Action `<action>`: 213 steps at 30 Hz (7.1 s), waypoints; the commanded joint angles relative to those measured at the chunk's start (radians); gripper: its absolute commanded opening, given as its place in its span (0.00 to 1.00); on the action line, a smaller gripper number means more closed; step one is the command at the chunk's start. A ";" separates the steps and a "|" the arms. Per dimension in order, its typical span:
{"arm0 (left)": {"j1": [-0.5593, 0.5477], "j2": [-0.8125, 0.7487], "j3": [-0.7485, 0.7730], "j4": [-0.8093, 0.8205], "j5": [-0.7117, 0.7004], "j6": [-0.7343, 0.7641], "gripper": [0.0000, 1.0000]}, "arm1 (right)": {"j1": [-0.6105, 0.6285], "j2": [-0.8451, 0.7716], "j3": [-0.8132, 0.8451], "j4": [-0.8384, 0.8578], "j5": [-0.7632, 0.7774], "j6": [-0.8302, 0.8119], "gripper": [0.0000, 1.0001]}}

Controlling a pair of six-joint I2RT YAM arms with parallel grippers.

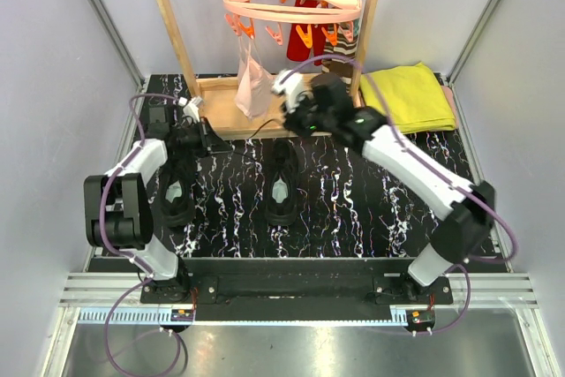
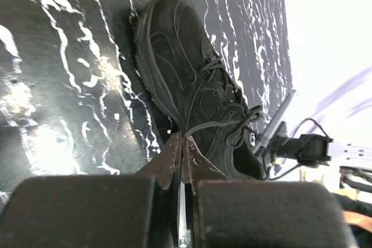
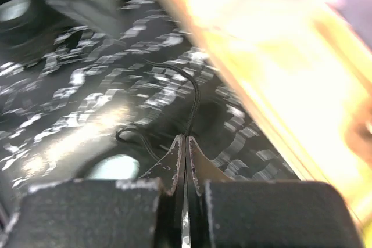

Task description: Tie the shoes

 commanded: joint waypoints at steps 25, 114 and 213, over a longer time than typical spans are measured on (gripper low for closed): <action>0.299 -0.228 0.080 -0.166 -0.255 0.222 0.00 | -0.299 -0.387 -0.508 -0.110 0.184 0.062 0.00; -0.200 -0.004 0.017 -0.416 -0.407 1.265 0.66 | -0.055 0.201 -0.524 0.027 -0.097 -0.695 0.27; -0.445 0.116 0.084 -0.256 -0.399 1.106 0.40 | -0.253 0.086 -0.384 -0.070 -0.138 -0.356 0.00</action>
